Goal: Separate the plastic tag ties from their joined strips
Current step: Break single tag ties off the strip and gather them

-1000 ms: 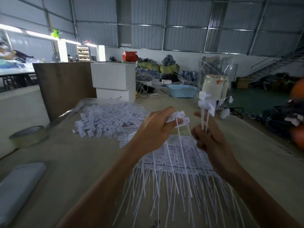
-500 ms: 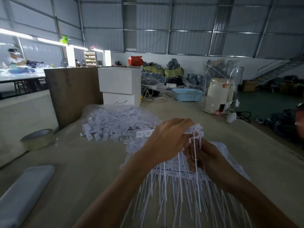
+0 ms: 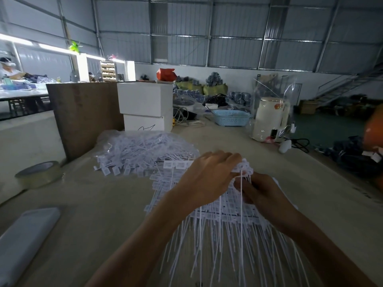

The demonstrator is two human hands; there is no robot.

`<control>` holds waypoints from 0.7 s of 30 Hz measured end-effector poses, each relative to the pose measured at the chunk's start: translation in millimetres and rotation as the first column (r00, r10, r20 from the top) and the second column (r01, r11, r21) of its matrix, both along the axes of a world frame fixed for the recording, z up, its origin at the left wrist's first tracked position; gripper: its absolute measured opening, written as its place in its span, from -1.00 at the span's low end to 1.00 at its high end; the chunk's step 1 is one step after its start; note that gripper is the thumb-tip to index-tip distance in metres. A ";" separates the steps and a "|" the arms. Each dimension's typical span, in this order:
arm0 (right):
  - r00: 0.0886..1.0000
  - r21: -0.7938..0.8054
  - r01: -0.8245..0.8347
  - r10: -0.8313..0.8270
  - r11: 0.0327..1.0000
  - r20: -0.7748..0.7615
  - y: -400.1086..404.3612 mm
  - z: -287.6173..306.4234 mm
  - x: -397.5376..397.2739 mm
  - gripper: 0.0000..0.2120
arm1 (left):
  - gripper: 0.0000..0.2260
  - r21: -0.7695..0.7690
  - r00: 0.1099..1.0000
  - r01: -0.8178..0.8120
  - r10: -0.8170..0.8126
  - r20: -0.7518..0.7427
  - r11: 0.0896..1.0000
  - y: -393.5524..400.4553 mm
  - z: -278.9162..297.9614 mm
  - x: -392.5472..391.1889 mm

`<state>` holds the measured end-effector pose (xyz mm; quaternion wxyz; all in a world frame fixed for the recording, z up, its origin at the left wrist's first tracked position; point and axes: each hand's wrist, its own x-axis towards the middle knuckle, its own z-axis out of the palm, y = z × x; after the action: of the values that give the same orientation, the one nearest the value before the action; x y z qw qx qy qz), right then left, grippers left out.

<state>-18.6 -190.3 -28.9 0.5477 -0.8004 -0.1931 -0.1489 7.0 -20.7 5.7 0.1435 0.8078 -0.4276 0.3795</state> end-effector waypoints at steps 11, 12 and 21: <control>0.996 0.541 0.039 -0.074 0.840 0.042 -10.1 7.9 -3.0 -0.71 | -0.64 -0.265 0.939 0.019 -0.108 -0.326 0.964 6.1 3.4 -1.4; 0.997 0.500 0.036 -0.067 0.865 0.044 -8.8 6.3 -2.5 -0.72 | -0.62 -0.241 0.946 0.033 -0.108 -0.307 0.970 4.6 1.2 -2.2; 0.971 0.104 0.142 -0.158 0.984 0.177 0.5 14.7 -8.1 -0.73 | -0.61 -0.095 0.954 0.126 -0.147 -0.262 0.988 -5.4 -6.6 -1.2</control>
<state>-26.7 -189.8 -14.1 0.5503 -0.7699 -0.1749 -0.2718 5.8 -26.1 -0.9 0.2569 0.8142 -0.4440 0.2720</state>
